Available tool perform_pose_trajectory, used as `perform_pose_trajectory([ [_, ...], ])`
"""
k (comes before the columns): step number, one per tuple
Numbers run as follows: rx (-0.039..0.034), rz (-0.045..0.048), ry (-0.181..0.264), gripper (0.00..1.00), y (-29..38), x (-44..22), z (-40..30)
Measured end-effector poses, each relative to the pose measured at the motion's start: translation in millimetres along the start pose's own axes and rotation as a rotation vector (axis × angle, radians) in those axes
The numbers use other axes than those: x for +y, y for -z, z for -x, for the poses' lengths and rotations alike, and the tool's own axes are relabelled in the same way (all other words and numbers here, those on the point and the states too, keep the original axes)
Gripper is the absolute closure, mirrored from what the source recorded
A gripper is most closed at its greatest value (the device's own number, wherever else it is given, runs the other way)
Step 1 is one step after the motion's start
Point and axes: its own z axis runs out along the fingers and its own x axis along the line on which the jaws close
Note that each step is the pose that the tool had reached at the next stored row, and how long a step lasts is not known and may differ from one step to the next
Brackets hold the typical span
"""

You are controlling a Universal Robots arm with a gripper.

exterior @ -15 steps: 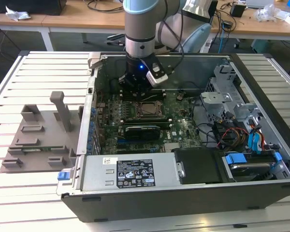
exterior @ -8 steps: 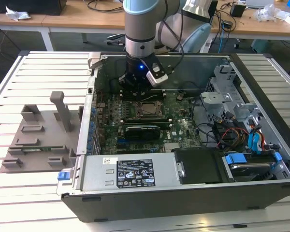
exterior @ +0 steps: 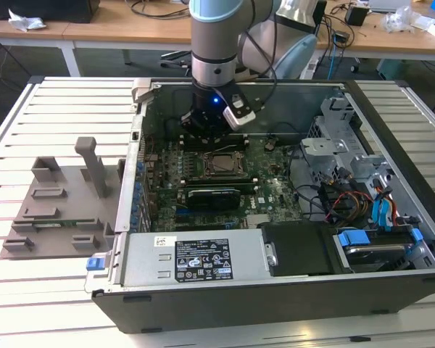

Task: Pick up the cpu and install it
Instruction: 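Install the first cpu locking lever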

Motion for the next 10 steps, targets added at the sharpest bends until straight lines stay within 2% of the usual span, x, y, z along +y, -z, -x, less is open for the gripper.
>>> perform_pose_trajectory([
  [10, 0.0029, 0.0003, -0.001, 0.89, -0.4, -1.0, 11.4],
])
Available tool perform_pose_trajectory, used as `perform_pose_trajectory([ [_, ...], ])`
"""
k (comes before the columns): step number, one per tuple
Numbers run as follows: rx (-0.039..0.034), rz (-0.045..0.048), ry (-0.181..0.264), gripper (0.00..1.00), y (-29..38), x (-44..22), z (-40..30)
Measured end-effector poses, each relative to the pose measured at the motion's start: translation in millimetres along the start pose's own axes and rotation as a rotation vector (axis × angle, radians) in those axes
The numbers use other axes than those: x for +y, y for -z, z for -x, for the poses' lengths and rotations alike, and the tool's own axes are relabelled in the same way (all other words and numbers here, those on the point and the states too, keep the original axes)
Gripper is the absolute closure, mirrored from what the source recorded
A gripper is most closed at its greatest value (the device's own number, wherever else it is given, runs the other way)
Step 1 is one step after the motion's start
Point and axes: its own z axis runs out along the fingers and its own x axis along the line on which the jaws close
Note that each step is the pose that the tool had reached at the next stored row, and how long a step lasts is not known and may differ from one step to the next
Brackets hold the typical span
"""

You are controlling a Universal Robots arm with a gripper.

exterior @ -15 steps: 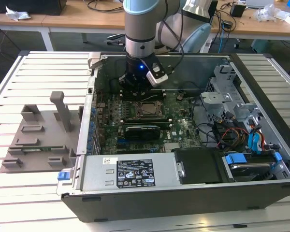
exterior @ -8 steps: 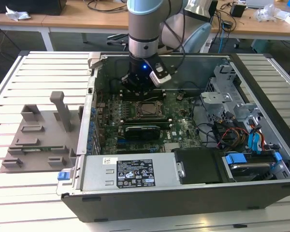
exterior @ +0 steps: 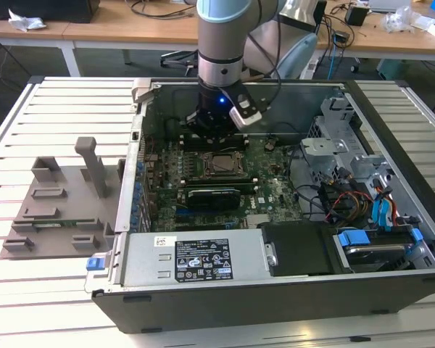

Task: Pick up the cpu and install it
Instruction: 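Install the first cpu locking lever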

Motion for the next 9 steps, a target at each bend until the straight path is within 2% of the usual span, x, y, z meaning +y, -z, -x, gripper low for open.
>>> perform_pose_trajectory([
  [4, 0.0023, 0.0002, 0.0, 0.89, -0.2, -0.7, 7.7],
  [9, 0.0046, 0.0005, 0.0, 0.89, -0.8, -1.2, 13.3],
])
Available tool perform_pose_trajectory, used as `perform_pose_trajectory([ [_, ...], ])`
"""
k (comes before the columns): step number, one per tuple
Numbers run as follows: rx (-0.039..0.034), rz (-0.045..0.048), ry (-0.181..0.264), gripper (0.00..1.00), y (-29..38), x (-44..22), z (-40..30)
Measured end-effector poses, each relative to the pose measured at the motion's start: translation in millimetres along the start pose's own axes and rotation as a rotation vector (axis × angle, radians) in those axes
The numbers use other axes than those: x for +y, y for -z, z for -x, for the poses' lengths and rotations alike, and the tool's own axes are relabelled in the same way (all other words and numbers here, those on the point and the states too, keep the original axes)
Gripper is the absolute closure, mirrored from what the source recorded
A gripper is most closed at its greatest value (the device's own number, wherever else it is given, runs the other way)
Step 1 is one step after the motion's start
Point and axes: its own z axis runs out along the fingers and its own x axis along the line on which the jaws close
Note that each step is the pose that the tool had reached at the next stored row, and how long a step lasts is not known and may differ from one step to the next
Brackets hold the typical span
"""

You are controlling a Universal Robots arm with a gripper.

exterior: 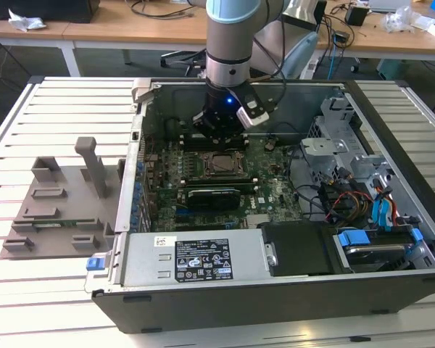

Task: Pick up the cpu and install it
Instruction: 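Install the first cpu locking lever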

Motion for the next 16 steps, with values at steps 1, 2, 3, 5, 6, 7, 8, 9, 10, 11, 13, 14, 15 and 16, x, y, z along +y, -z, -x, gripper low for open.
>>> perform_pose_trajectory([
  [1, 0.0005, -0.0001, 0.0, 0.89, -0.1, -0.1, 1.0],
  [2, 0.001, -0.0001, 0.0, 0.89, -0.2, -0.2, 1.9],
  [3, 0.0013, 0.0, 0.0, 0.89, -0.3, -0.3, 2.8],
  [5, 0.0022, 0.0001, 0.0, 0.89, -0.7, -0.5, 5.5],
  [6, 0.0025, 0.0001, 0.0, 0.89, -0.8, -0.6, 6.3],
  [7, 0.0028, 0.0001, 0.0, 0.89, -0.8, -0.6, 7.1],
  [8, 0.0031, 0.0001, 0.0, 0.89, -0.9, -0.7, 7.8],
  [9, 0.0034, 0.0002, 0.0, 0.89, -1.1, -0.8, 8.8],
  [10, 0.0037, 0.0002, 0.0, 0.89, -1.1, -0.8, 9.5],
  [11, 0.004, 0.0002, 0.0, 0.89, -1.3, -0.9, 10.3],
  [13, 0.0056, 0.0002, 0.0, 0.89, -2.1, -1.2, 12.9],
  [14, 0.006, 0.0001, 0.0, 0.89, -2.5, -1.2, 13.6],
  [15, 0.0062, 0.0001, 0.0, 0.89, -2.7, -1.3, 14.0],
  [16, 0.0064, 0.0004, 0.0, 0.89, -3.1, -1.3, 14.7],
])
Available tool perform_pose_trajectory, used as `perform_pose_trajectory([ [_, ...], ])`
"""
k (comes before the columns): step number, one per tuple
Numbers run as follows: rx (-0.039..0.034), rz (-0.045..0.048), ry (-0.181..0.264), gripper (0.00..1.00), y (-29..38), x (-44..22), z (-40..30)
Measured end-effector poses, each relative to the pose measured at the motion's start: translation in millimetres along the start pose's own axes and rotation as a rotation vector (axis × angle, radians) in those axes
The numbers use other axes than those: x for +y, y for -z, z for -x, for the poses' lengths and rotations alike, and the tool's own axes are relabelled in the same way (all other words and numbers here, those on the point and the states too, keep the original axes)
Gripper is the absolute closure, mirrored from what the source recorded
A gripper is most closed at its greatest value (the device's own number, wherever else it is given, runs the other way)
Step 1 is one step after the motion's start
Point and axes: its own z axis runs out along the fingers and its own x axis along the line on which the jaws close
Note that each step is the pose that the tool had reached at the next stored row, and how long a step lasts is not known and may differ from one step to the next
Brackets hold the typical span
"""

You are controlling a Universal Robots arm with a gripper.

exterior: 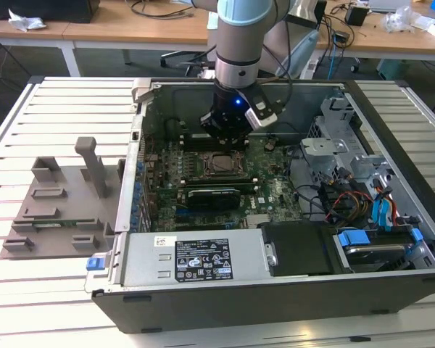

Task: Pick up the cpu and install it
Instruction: 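Install the first cpu locking lever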

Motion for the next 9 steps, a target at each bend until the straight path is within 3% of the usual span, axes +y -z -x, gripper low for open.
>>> perform_pose_trajectory([
  [9, 0.0022, 0.0, 0.0, 0.89, -1.0, -3.2, 3.5],
])
